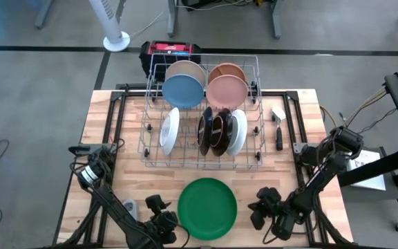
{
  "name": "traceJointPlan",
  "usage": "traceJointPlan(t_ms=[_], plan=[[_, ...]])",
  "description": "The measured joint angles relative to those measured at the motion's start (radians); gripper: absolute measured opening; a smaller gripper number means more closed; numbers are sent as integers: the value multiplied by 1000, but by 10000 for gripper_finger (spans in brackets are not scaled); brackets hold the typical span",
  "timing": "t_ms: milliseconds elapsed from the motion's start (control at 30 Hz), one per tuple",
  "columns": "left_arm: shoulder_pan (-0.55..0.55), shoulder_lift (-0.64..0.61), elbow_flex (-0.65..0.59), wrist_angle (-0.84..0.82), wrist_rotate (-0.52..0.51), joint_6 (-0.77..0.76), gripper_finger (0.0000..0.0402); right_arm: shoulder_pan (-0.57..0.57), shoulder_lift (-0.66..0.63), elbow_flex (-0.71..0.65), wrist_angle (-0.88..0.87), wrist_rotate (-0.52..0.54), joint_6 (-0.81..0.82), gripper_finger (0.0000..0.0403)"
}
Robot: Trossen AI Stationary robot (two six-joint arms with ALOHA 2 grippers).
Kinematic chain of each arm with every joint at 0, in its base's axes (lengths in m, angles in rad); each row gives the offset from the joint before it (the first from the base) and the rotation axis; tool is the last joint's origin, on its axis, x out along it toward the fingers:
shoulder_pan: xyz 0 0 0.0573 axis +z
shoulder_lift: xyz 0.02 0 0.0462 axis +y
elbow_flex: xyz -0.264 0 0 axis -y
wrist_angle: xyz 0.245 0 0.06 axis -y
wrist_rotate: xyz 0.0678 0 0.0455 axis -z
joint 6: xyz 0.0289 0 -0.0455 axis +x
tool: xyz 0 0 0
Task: Sort dishes
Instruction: Put the green plate into the dish rack
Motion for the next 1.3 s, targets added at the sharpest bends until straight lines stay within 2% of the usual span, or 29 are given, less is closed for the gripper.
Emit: traceJointPlan(t_ms=[100, 233, 633, 867, 1100, 1300], plan=[[0, 0, -1, 0, 0, 0, 223, -1, 9, 0, 10, 73, 56, 3], [0, 0, -1, 1, 0, -2, 223, -3, 35, 0, 67, 104, 84, 30], [0, 0, -1, 10, -13, -3, 223, -35, 112, 0, 208, 107, 95, 159], [0, 0, -2, 13, -20, -3, 223, -56, 138, 0, 247, 106, 86, 209], [0, 0, -2, 19, -35, -3, 223, -87, 140, 0, 275, 106, 38, 235], [0, 0, -2, 23, -44, -3, 223, -124, 140, 0, 325, 105, -37, 227]])
